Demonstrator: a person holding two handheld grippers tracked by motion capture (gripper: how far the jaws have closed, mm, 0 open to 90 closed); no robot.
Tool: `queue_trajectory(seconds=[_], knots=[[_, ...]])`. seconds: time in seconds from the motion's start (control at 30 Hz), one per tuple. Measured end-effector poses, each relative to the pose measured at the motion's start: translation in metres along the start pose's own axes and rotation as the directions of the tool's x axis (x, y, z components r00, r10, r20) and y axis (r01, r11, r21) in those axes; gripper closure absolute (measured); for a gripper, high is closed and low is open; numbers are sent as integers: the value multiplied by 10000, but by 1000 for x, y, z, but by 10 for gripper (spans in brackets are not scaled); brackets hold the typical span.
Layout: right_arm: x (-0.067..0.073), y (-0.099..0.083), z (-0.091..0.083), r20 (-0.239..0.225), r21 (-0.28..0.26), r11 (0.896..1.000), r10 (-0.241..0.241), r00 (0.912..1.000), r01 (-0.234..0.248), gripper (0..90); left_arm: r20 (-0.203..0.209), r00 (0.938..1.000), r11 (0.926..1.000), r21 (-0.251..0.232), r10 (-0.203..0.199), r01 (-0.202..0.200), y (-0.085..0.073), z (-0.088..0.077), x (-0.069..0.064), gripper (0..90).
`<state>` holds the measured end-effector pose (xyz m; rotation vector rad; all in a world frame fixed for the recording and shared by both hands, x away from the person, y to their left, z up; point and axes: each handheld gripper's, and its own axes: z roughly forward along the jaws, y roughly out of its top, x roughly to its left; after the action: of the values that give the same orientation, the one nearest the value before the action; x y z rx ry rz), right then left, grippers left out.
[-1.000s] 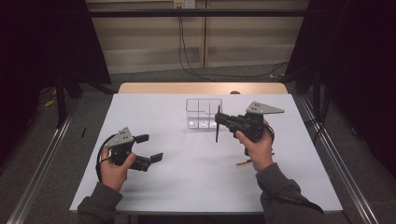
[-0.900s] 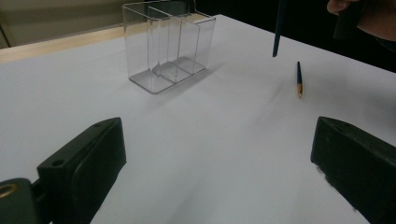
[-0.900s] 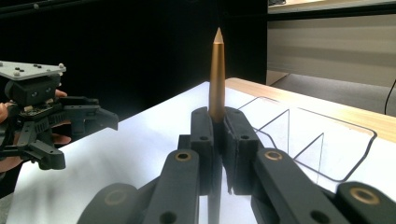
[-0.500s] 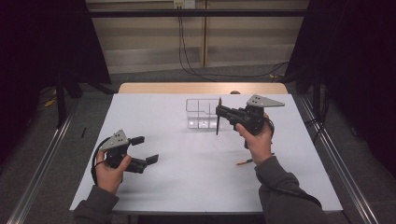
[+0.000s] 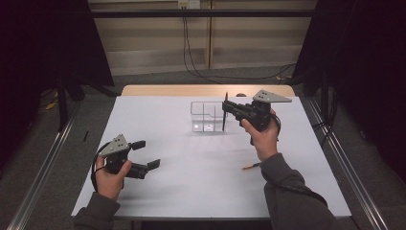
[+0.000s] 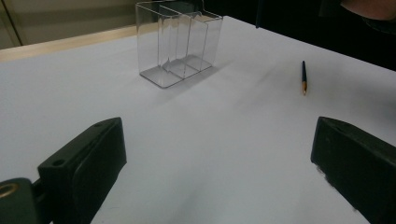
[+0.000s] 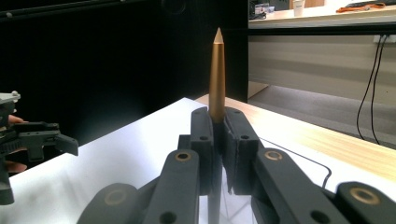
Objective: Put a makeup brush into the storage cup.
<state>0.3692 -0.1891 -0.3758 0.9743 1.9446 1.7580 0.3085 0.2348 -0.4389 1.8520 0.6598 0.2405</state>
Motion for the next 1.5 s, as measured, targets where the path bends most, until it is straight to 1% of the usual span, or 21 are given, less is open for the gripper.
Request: queue_trajectory(seconds=[0.17, 0.2, 0.23, 0.3, 0.37, 0.4, 0.47, 0.5, 0.6, 0.63, 0.73, 0.83, 1.07, 1.1, 1.13, 1.23, 1.27, 1.3, 1.33, 1.43, 1.5], knots=[[-3, 2, 5, 60, -10, 10000, 41, 10000, -41, 831, -34, 10000, 9999, 69, 86, -86, 0, -1, 0, 25], [-3, 3, 5, 105, 41, 10000, -17, 9999, 16, 831, -45, 9999, 9999, 60, 92, -92, 0, -2, 0, 25], [-4, 3, 6, 114, 15, 9999, -133, 9998, 133, 831, 51, 10000, 10000, -31, 83, -83, -1, -1, 0, 26], [-5, 5, 7, 147, -70, 10000, -54, 9999, 55, 831, 7, 10000, 10000, -11, 81, -81, -1, -2, 1, 25], [-6, 6, 8, 166, -60, 9999, -147, 9998, 148, 831, 12, 10000, 10000, -12, 20, -20, -2, -2, 2, 25], [-6, 7, 9, 196, -101, 9999, -95, 9998, 97, 831, 5, 10000, 10000, -9, 16, -16, -2, -2, 2, 25], [-7, 8, 10, 228, -59, 9999, -149, 9996, 151, 831, 19, 10000, 10000, -25, 9, -9, -2, -2, 2, 25], [-8, 9, 11, 198, -74, 9997, -228, 9995, 230, 831, 52, 10000, 10000, -58, 10, -9, -2, -2, 2, 25], [-9, 11, 13, 272, -42, 9997, -248, 9993, 250, 831, -3, 10000, 10000, -37, 2, -2, -1, -3, 1, 25], [-10, 12, 13, 323, -60, 9997, -243, 9992, 245, 831, 68, 10000, 10000, -65, 1, -1, -2, -2, 2, 25], [-13, 14, 14, 414, -116, 9996, -266, 9988, 271, 831, -72, 10000, 10000, 35, -2, 2, -2, -2, 1, 25], [-15, 16, 15, 448, -119, 9994, -311, 9985, 316, 831, -43, 10000, 10000, 28, -53, 53, -3, -1, 1, 26], [-18, 21, 20, 555, -169, 9990, -413, 9976, 423, 831, -69, 10000, 10000, 88, 37, -36, -3, -1, 2, 26], [-18, 21, 21, 622, -147, 9991, -397, 9973, 407, 831, 64, 10000, 10000, 11, -8, 8, -3, -1, 2, 26], [-19, 21, 22, 586, -179, 9989, -416, 9974, 428, 831, 74, 10000, 10000, 2, -16, 15, -3, -1, 2, 26], [-20, 21, 25, 710, -125, 9990, -416, 9966, 426, 831, 57, 10000, 10000, 19, -10, 10, -3, -1, 2, 26], [-22, 22, 26, 700, -115, 9987, -495, 9963, 504, 831, 118, 9999, 10000, -17, -11, 11, -3, -1, 2, 26], [-22, 22, 26, 792, -122, 9988, -455, 9958, 466, 831, 128, 9999, 10000, -24, -11, 11, -3, -1, 2, 26], [-23, 22, 27, 673, -133, 9988, -456, 9967, 466, 831, 129, 9999, 10000, -31, -1, 1, -4, -1, 3, 26], [-26, 23, 28, 699, -222, 9992, -326, 9970, 342, 831, 113, 9999, 10000, -23, -38, 38, -4, -1, 3, 26], [-27, 24, 29, 767, -251, 9989, -365, 9964, 385, 831, 104, 9999, 10000, -5, -27, 27, -4, -1, 3, 27]])
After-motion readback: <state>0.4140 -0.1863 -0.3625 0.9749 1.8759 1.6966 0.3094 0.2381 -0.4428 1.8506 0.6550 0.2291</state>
